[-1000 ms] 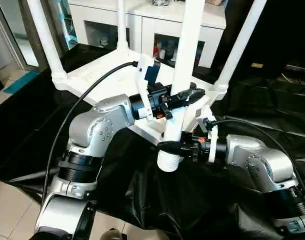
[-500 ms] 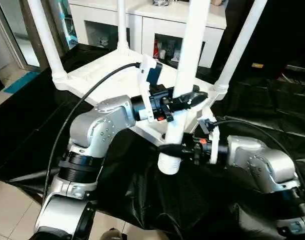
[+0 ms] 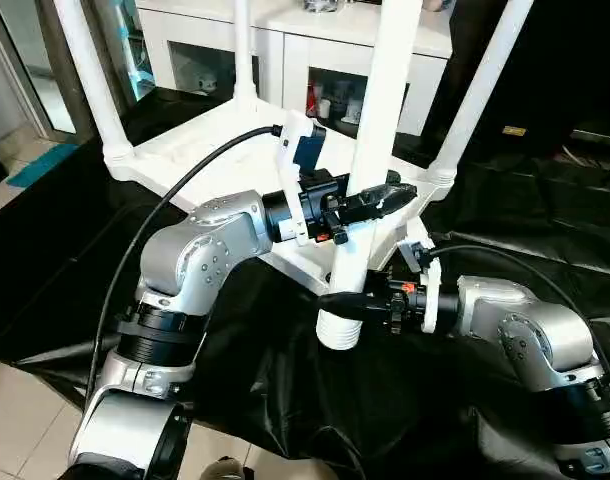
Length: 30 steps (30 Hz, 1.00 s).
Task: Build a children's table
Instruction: Pick table leg
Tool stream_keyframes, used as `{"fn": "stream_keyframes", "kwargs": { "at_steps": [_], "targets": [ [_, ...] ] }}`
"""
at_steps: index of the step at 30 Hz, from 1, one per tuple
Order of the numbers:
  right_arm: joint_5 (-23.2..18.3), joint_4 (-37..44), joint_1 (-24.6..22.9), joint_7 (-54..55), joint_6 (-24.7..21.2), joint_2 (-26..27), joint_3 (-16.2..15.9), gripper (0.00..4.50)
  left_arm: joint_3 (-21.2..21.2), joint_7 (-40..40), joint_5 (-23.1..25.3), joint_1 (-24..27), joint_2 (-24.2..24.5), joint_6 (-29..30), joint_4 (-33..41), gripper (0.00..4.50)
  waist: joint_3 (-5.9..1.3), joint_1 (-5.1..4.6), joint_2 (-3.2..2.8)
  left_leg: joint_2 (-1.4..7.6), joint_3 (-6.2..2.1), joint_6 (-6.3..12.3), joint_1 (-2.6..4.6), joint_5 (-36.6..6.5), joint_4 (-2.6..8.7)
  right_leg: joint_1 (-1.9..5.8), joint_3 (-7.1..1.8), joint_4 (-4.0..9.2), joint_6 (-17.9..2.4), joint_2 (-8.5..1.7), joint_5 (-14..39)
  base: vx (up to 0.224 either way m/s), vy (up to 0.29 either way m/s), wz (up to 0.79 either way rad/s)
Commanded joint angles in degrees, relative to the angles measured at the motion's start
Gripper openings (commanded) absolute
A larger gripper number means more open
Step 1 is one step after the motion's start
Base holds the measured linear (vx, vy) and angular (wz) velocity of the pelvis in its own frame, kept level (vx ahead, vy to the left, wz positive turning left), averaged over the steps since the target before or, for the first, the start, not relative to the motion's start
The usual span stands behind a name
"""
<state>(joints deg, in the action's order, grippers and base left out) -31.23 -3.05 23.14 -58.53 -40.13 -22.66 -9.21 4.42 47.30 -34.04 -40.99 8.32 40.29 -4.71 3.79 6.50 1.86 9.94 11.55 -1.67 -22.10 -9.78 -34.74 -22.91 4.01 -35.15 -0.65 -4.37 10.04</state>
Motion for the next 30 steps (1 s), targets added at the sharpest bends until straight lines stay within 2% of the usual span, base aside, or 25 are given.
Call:
{"fn": "stream_keyframes", "kwargs": {
  "at_steps": [1,11,12,17,18,30],
  "targets": [
    [0.46,-0.34,0.91,0.49,0.03,-0.07,0.8,2.76,0.32,0.24,-0.32,-0.18,-0.08,0.64,1.52,1.8,-4.35,0.11,-0.05,3.5,-1.95,-0.8,1.46,-11.34,4.07,2.75,-2.89,4.29,-10.83,-4.64,13.63,0.0,0.0,0.0],
    [0.55,-1.03,1.62,0.65,0.3,0.88,0.19,2.76,0.52,0.33,-0.46,-0.2,-0.11,0.59,1.36,1.8,-4.39,0.07,-0.21,3.52,-1.97,-1.0,1.51,-11.33,4.1,2.73,-2.89,4.2,-10.87,-4.58,13.08,0.0,0.0,0.0],
    [0.57,-1.06,1.59,0.6,0.31,0.84,0.19,2.58,0.53,0.36,-0.45,-0.18,-0.08,0.59,1.35,1.8,-4.38,0.07,-0.19,3.5,-1.95,-1.04,1.46,-11.36,4.1,2.77,-2.9,4.23,-10.86,-4.59,13.06,0.0,0.0,0.0],
    [0.33,-0.77,1.27,0.19,-0.16,0.68,0.33,2.28,0.52,0.34,-0.43,-0.15,-0.06,0.6,1.34,1.8,-4.36,0.08,-0.13,3.47,-1.96,-1.01,1.42,-11.58,4.1,2.81,-2.91,4.31,-10.62,-4.64,13.64,0.0,0.0,0.0],
    [0.32,-0.75,1.21,0.11,-0.21,0.62,0.36,2.08,0.54,0.36,-0.36,-0.17,-0.02,0.52,1.26,1.8,-4.39,0.1,-0.15,3.5,-1.99,-1.03,1.45,-11.51,4.12,2.8,-2.9,4.27,-10.57,-4.63,13.71,0.0,0.0,0.0],
    [1.05,-0.65,0.79,-0.38,0.38,0.18,-0.12,1.95,0.43,-0.3,0.37,-0.4,0.18,-0.08,0.79,1.8,-4.4,0.11,0.0,3.49,-1.97,-0.95,1.4,-11.21,4.08,2.83,-2.92,4.19,-10.7,-4.66,13.33,0.0,0.0,0.0]
  ]
}}
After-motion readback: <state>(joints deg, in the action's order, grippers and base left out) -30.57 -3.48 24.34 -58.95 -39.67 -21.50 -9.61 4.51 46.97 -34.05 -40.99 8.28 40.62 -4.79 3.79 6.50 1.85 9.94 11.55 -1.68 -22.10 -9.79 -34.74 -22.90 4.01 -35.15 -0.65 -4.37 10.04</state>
